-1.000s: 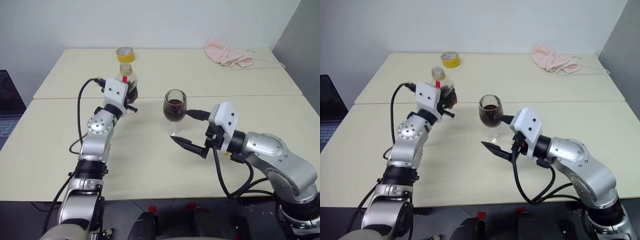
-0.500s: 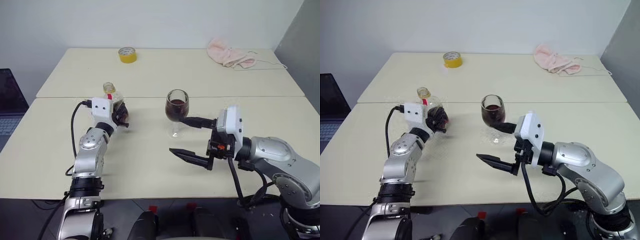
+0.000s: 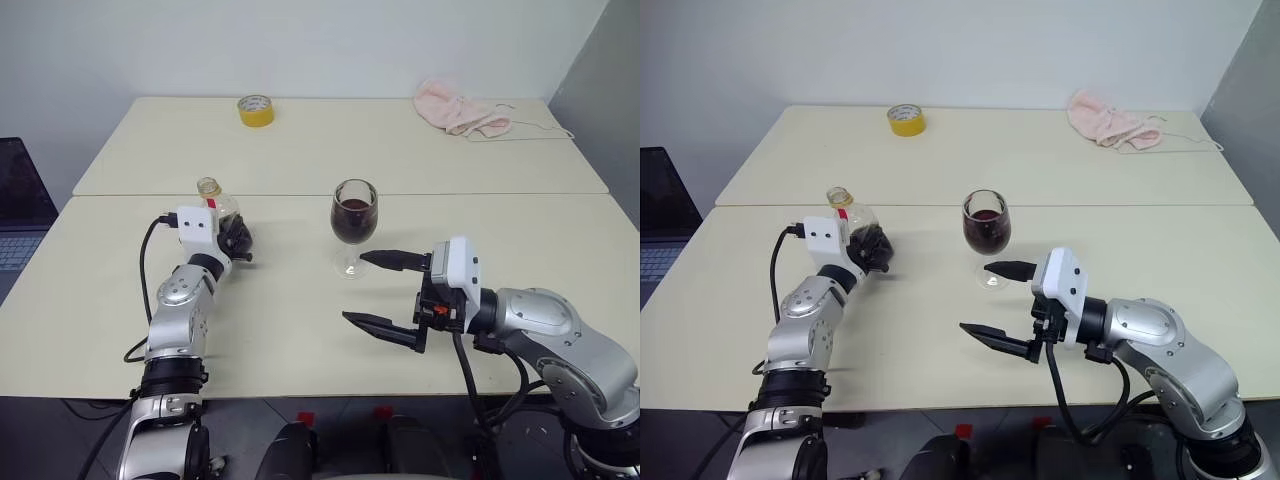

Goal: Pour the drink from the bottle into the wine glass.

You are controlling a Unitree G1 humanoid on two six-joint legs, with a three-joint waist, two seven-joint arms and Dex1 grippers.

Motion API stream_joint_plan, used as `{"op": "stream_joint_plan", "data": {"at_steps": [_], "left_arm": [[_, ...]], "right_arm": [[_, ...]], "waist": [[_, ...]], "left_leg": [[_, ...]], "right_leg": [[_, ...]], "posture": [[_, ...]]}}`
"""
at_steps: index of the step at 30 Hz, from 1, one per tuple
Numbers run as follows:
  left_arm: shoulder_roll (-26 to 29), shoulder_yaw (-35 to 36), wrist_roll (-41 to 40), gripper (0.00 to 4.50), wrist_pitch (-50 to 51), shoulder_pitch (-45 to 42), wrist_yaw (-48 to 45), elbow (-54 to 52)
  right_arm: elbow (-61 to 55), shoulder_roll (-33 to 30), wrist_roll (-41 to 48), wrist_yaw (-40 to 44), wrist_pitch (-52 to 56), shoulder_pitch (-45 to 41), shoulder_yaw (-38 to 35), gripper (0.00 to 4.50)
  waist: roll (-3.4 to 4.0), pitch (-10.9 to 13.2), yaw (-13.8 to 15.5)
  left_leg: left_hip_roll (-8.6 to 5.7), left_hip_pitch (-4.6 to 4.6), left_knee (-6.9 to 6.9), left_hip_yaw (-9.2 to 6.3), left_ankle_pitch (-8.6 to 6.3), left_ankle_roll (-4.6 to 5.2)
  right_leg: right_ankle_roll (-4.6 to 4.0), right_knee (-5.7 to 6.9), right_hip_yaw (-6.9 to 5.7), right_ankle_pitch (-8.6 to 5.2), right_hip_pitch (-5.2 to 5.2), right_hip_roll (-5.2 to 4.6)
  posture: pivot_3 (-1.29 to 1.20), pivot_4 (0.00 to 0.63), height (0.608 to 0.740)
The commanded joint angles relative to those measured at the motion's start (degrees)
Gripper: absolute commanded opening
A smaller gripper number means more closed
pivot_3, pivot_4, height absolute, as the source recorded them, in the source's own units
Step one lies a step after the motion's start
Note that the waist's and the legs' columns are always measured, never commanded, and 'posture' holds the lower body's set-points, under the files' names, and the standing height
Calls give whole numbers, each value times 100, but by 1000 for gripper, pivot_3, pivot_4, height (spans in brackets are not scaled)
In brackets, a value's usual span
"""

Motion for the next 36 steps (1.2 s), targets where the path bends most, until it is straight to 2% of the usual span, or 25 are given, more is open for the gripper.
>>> {"op": "stream_joint_plan", "data": {"at_steps": [1, 11, 12, 18, 26, 36], "left_arm": [[31, 35, 28, 1093, -75, 1, 31, 23], [23, 65, -107, 4353, -205, 23, -119, 51], [26, 62, -122, 4463, -221, 31, -149, 32], [54, 44, -85, 4463, -297, 182, -225, -200], [195, 127, -194, 4463, -219, 740, -479, -1036], [612, 465, -557, 4463, 975, 1765, -481, -2494]], "right_arm": [[-120, 12, -29, 17, -137, -32, 16, 4500], [-106, 20, -115, 3, -165, -12, 81, 4500], [-100, 22, -121, 4, -165, -18, 83, 4500], [-138, 2, -142, 32, -172, 51, 24, 4500], [-168, -58, 7, -10, -44, -44, -190, 4500], [-90, 31, -387, -349, -302, 313, -281, 4500]], "waist": [[0, 0, 9], [0, 0, 41], [0, 0, 42], [0, 0, 48], [0, 0, 45], [-1, -1, 62]], "left_leg": [[0, 0, 0, 0, 0, 0], [0, 0, 0, 0, 0, 0], [0, 0, 0, 0, 0, 0], [0, 0, 0, 1, 0, 0], [9, 1, -2, 2, 0, 0], [23, 1, -4, 1, -1, 1]], "right_leg": [[0, 0, 0, 0, 0, 0], [0, -1, 0, 0, 0, -1], [0, -1, 0, 0, 0, -1], [0, -1, 1, 0, 0, -1], [0, -3, 4, 0, -1, -4], [0, -5, 5, 0, 1, -6]], "posture": [[0, 150, 740], [0, 150, 740], [0, 150, 740], [0, 150, 740], [0, 150, 740], [0, 150, 740]]}}
